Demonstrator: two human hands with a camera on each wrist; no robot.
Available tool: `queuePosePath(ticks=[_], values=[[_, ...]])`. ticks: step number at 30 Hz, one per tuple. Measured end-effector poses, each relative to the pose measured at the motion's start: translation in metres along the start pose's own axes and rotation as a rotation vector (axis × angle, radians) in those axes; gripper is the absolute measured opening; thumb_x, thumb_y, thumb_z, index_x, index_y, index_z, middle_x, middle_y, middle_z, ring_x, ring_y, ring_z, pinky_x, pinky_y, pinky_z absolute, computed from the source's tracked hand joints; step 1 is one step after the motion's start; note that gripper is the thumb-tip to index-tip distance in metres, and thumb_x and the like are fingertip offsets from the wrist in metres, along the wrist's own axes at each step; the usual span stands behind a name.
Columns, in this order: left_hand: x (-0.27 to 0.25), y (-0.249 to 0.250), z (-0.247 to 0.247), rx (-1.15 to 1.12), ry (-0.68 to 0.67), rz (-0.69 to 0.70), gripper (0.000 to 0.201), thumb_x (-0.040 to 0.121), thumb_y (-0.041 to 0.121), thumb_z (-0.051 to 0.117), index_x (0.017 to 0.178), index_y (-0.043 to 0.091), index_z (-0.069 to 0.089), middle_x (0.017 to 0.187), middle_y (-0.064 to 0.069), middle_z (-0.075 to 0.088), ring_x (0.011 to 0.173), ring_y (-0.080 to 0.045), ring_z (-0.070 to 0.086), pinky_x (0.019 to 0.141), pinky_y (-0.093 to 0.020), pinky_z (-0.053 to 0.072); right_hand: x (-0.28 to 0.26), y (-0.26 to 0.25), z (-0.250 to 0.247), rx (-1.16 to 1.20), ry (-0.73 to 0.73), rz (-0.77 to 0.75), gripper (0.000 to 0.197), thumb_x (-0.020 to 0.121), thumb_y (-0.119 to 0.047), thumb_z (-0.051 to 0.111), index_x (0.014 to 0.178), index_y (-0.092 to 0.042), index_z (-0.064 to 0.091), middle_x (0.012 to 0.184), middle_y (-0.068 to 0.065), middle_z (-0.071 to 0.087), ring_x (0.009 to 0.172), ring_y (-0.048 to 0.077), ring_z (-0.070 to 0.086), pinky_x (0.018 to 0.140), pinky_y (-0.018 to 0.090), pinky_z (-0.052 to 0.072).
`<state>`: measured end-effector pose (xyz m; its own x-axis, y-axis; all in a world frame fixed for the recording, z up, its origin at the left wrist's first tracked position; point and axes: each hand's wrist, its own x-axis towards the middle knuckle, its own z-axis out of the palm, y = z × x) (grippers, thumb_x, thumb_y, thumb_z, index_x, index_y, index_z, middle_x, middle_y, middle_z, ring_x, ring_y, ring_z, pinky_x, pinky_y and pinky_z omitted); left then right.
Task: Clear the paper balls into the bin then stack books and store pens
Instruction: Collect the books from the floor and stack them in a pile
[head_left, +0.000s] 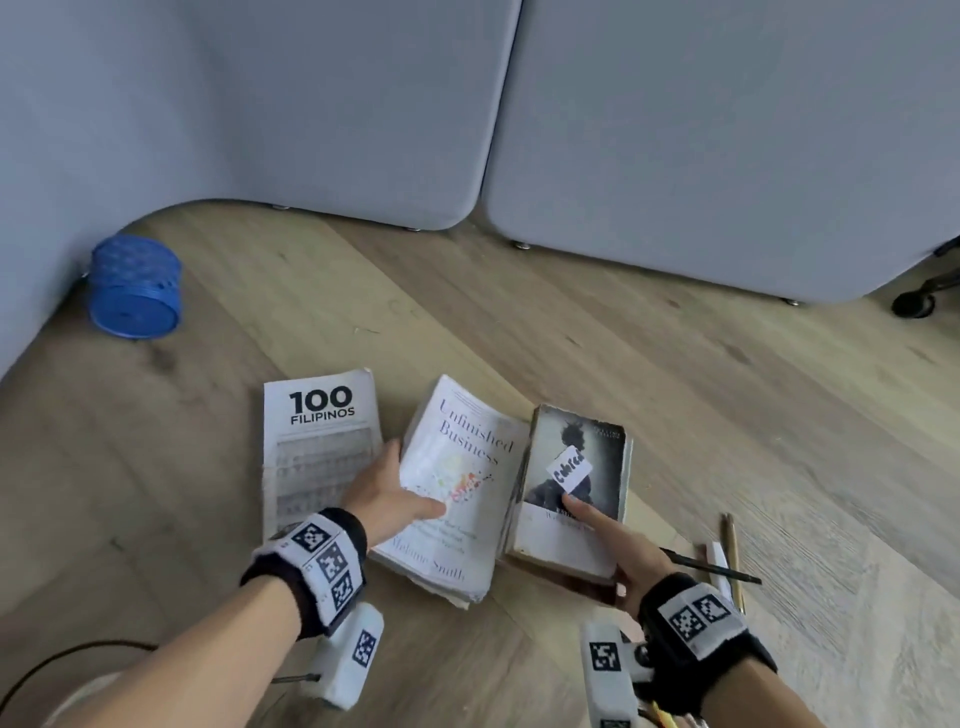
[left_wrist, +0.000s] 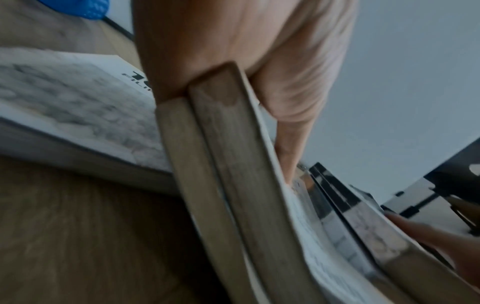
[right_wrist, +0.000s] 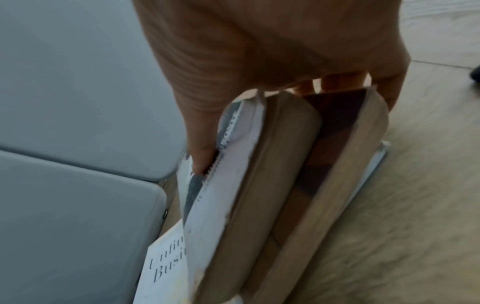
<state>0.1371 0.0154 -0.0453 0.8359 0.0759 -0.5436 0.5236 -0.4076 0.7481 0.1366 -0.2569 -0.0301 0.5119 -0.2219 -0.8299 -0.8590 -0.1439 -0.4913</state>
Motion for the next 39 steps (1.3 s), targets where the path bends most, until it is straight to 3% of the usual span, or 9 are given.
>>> queuePosePath(ticks=[7, 15, 18, 20, 24, 27, 30, 34, 39], values=[[-0.004, -0.001, 0.006, 0.184, -0.031, -0.034, 0.069, 0.083, 0.056, 0.062, 0.13, 0.016, 0.033, 0.132, -0.004, 0.051, 0.115, -0.026, 0.053, 0.089, -0.033, 0.044, 0.004, -0.01, -0.009, -0.001, -0.074, -0.191, 0.073, 0.044, -0.041, 0.095, 0.099, 0.001, 0.072, 0.091, 0.02, 0.074, 0.075, 0.033, 0.069, 0.079, 0.043, 0.053], [0.001, 0.003, -0.007, 0.366, -0.09, 0.017, 0.046, 0.093, 0.049, 0.052, 0.111, 0.007, 0.059, 0.107, -0.007, 0.066, 0.094, -0.022, 0.065, 0.077, -0.031, 0.052, 0.004, -0.019, -0.02, -0.024, -0.148, -0.185, 0.082, 0.038, -0.041, 0.093, 0.105, -0.001, 0.069, 0.088, 0.02, 0.074, 0.065, 0.029, 0.069, 0.061, 0.035, 0.057], [0.008, 0.0, -0.028, 0.2, 0.157, 0.017, 0.039, 0.09, 0.042, 0.058, 0.072, 0.008, 0.068, 0.074, -0.007, 0.071, 0.069, -0.025, 0.069, 0.065, -0.032, 0.057, 0.0, -0.021, -0.033, 0.066, -0.184, -0.257, 0.085, 0.039, -0.042, 0.091, 0.11, -0.001, 0.066, 0.094, 0.022, 0.073, 0.072, 0.032, 0.07, 0.067, 0.038, 0.059], [0.02, -0.013, -0.047, 0.172, 0.448, -0.06, 0.034, 0.075, 0.046, 0.064, 0.082, 0.013, 0.066, 0.08, -0.005, 0.069, 0.079, -0.027, 0.067, 0.07, -0.038, 0.058, -0.003, -0.018, -0.042, 0.24, -0.26, -0.279, 0.07, 0.055, -0.037, 0.086, 0.114, -0.005, 0.067, 0.103, 0.019, 0.072, 0.08, 0.031, 0.071, 0.072, 0.038, 0.059], [0.025, -0.033, -0.065, 0.142, 0.563, -0.453, 0.113, 0.033, 0.062, 0.085, 0.12, 0.012, 0.035, 0.124, -0.015, 0.045, 0.111, -0.036, 0.052, 0.088, -0.051, 0.05, -0.013, -0.01, -0.047, 0.593, -0.386, -0.336, 0.071, 0.06, -0.049, 0.078, 0.123, -0.017, 0.066, 0.106, 0.007, 0.07, 0.089, 0.027, 0.069, 0.063, 0.032, 0.06], [0.025, -0.047, -0.06, 0.208, 0.461, -0.568, 0.129, 0.033, 0.058, 0.092, 0.135, 0.003, 0.033, 0.135, -0.021, 0.04, 0.122, -0.039, 0.042, 0.1, -0.051, 0.042, -0.032, -0.012, -0.039, 0.723, -0.448, -0.35, 0.036, 0.076, -0.055, 0.063, 0.082, -0.022, 0.078, 0.072, 0.003, 0.073, 0.056, 0.023, 0.069, 0.051, 0.03, 0.057], [0.029, -0.062, -0.07, -0.052, 0.402, -0.513, 0.097, 0.023, 0.051, 0.096, 0.102, 0.011, 0.056, 0.106, -0.014, 0.066, 0.094, -0.032, 0.063, 0.088, -0.049, 0.053, -0.041, -0.014, -0.026, 0.712, -0.525, -0.393, 0.04, 0.064, -0.051, 0.079, 0.084, -0.016, 0.075, 0.059, 0.008, 0.066, 0.034, 0.021, 0.055, 0.034, 0.024, 0.048], [0.021, -0.051, -0.084, -0.268, 0.423, -0.292, 0.064, 0.053, 0.026, 0.093, 0.104, 0.011, 0.058, 0.099, -0.009, 0.07, 0.084, -0.028, 0.068, 0.079, -0.046, 0.057, -0.042, -0.016, 0.0, 0.489, -0.59, -0.348, 0.062, 0.061, -0.044, 0.083, 0.111, -0.01, 0.071, 0.107, 0.015, 0.071, 0.093, 0.032, 0.07, 0.07, 0.041, 0.059], [0.006, -0.004, -0.091, -0.143, 0.606, -0.005, 0.022, 0.085, 0.015, 0.067, 0.097, 0.007, 0.05, 0.086, -0.005, 0.059, 0.07, -0.018, 0.055, 0.065, -0.032, 0.043, -0.039, -0.009, 0.05, 0.265, -0.519, -0.315, 0.043, 0.081, -0.031, 0.072, 0.116, -0.007, 0.067, 0.112, 0.016, 0.071, 0.096, 0.032, 0.069, 0.073, 0.037, 0.057]])
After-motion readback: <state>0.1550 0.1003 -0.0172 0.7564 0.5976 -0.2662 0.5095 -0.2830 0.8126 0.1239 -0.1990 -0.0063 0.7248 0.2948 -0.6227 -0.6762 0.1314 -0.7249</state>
